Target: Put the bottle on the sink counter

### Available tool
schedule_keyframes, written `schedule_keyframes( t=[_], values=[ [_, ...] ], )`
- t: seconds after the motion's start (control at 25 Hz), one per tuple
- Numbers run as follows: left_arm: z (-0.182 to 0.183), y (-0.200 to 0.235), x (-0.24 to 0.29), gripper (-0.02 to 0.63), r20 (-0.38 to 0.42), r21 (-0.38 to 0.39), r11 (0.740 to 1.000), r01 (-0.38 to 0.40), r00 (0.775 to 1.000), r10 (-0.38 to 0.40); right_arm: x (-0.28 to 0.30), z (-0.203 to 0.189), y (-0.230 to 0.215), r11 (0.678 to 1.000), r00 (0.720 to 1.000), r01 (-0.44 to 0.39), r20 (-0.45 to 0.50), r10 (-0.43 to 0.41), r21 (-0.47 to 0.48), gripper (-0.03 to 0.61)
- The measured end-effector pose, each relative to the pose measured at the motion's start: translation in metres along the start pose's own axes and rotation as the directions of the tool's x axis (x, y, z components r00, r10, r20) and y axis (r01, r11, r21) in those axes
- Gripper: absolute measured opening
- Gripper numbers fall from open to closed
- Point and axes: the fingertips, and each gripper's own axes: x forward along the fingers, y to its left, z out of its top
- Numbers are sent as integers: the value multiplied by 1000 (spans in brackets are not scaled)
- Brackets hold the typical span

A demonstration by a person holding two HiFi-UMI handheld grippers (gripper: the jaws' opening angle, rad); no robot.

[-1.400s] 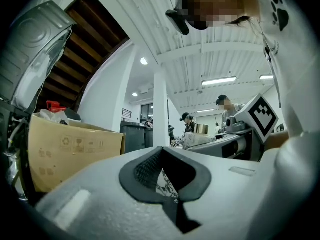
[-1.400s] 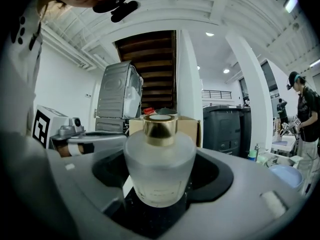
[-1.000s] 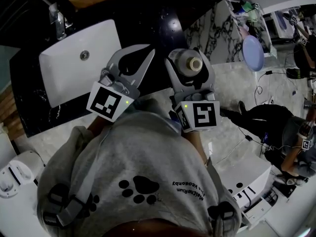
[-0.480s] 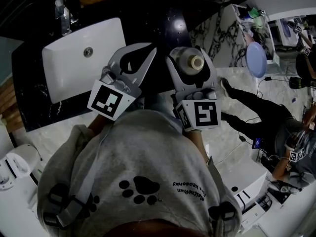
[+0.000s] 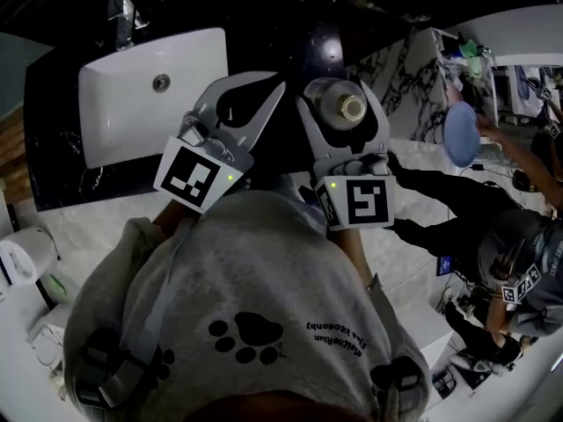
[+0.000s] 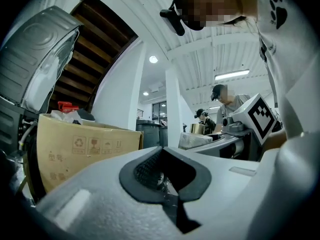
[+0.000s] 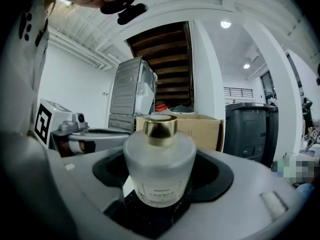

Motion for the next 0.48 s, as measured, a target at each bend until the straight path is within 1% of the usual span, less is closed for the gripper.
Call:
schedule_keyframes(
  t=[0.24, 0.36, 0.48],
  values=[
    [-4, 12, 11, -3, -23, 8, 998, -65, 998, 65, 22, -1, -11, 997, 997, -79, 8, 79, -9, 336],
    [-3, 16, 19, -3, -28, 19, 996, -90, 995, 90, 33, 2, -17, 994, 994, -109, 13, 109, 14, 336],
    [-6, 19, 30, -3, -43, 22, 993, -112, 993, 113, 40, -7, -32, 991, 991, -135, 13, 135, -6, 336]
  ],
)
